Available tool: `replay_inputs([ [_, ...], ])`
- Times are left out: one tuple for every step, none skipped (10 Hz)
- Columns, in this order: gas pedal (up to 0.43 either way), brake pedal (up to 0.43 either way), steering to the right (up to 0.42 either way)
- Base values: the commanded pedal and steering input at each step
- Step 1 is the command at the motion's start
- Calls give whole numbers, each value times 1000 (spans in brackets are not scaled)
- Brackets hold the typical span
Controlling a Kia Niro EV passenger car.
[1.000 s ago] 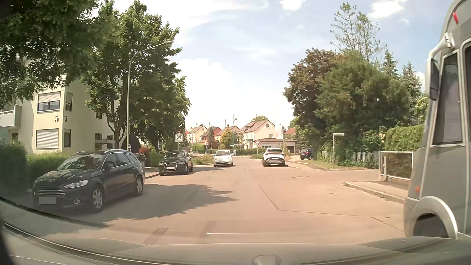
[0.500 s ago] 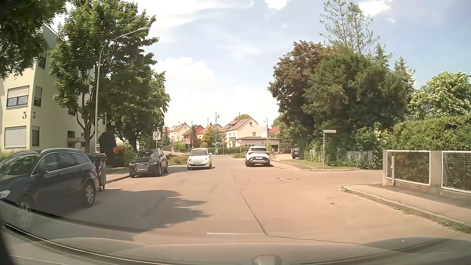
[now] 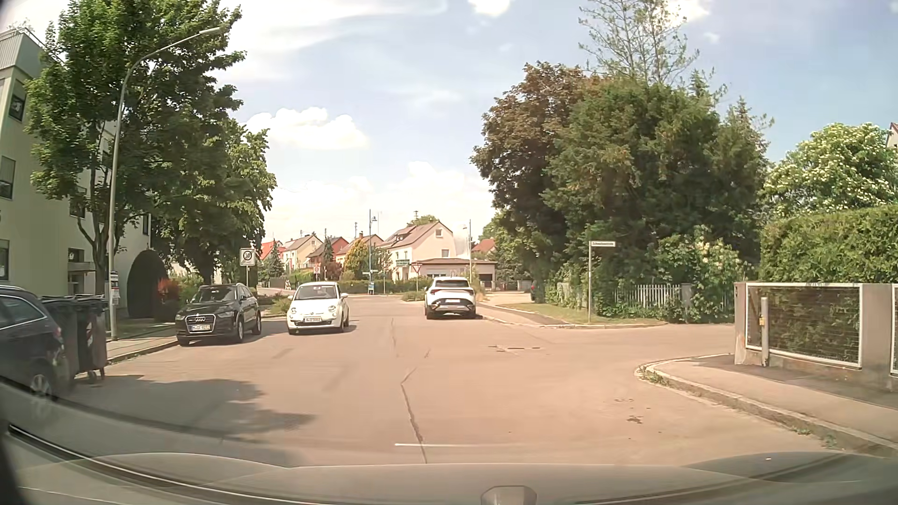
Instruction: Follow the waypoints while adhering to traffic rules and regulations
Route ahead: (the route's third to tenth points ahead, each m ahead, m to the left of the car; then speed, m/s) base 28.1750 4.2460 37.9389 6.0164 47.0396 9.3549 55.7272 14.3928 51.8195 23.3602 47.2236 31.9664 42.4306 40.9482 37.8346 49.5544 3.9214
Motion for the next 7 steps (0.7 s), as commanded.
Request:
replay_inputs([
  [0,0,115],
  [0,0,99],
  [0,0,85],
  [0,0,71],
  [0,0,58],
  [0,0,50],
  [0,0,36],
])
